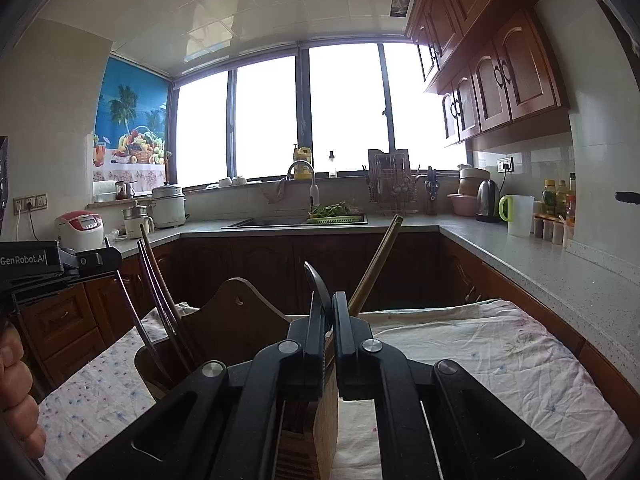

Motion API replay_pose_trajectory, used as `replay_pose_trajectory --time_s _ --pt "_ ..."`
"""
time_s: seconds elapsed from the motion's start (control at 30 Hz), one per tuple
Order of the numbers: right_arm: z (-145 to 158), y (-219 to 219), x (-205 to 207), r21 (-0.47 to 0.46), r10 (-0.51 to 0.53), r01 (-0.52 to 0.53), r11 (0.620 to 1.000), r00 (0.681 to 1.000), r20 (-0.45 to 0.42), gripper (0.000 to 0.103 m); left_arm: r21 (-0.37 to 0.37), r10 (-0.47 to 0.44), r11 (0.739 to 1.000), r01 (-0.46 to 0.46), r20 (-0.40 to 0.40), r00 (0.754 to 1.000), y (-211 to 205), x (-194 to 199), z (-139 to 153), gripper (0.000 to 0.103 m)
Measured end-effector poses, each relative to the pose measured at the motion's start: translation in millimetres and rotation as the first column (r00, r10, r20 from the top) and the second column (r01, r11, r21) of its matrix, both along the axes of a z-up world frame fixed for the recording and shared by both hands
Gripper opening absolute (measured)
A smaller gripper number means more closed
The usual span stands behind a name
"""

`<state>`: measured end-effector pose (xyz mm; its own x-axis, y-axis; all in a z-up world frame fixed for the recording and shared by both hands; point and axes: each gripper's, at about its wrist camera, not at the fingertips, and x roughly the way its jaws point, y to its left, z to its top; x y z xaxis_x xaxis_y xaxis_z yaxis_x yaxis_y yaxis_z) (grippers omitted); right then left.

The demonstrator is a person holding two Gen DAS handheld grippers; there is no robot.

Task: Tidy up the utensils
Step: 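Lower both chopsticks into the holder slots and open both tools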

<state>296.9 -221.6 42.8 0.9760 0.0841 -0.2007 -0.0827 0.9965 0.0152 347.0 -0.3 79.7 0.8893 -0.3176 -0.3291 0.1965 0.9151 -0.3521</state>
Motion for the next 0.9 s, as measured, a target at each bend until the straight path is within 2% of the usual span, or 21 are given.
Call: replay_pose_trajectory --time_s 0.17,0.23,0.3,0.5,0.9 --pt "-4.9 -6.5 0.8 0.026 0.021 -0.019 0.999 0.997 -0.074 0.004 0.037 -0.001 0.999 0.002 -0.026 1.000 -2.9 2.2 4.3 0.004" --pt "-4.5 -9.6 4.3 0.052 0.044 -0.038 0.998 0.991 -0.128 0.004 0.059 0.007 0.998 -0.004 -0.060 0.998 -3.2 6.9 5.6 0.005" --pt "-2.9 -11.3 6.4 0.063 0.052 -0.043 0.997 0.988 -0.145 0.004 0.058 0.006 0.998 -0.001 -0.088 0.996 -2.0 11.3 5.8 0.005" --pt "0.3 -25.6 24.0 0.172 0.108 -0.064 0.983 0.960 -0.260 0.004 0.067 0.009 0.998 -0.002 -0.109 0.994 -4.1 14.1 7.7 0.005" --pt "-1.9 -26.0 25.2 0.185 0.113 -0.063 0.981 0.956 -0.271 0.004 0.068 0.012 0.998 -0.004 -0.113 0.994 -4.1 13.7 7.8 0.005"
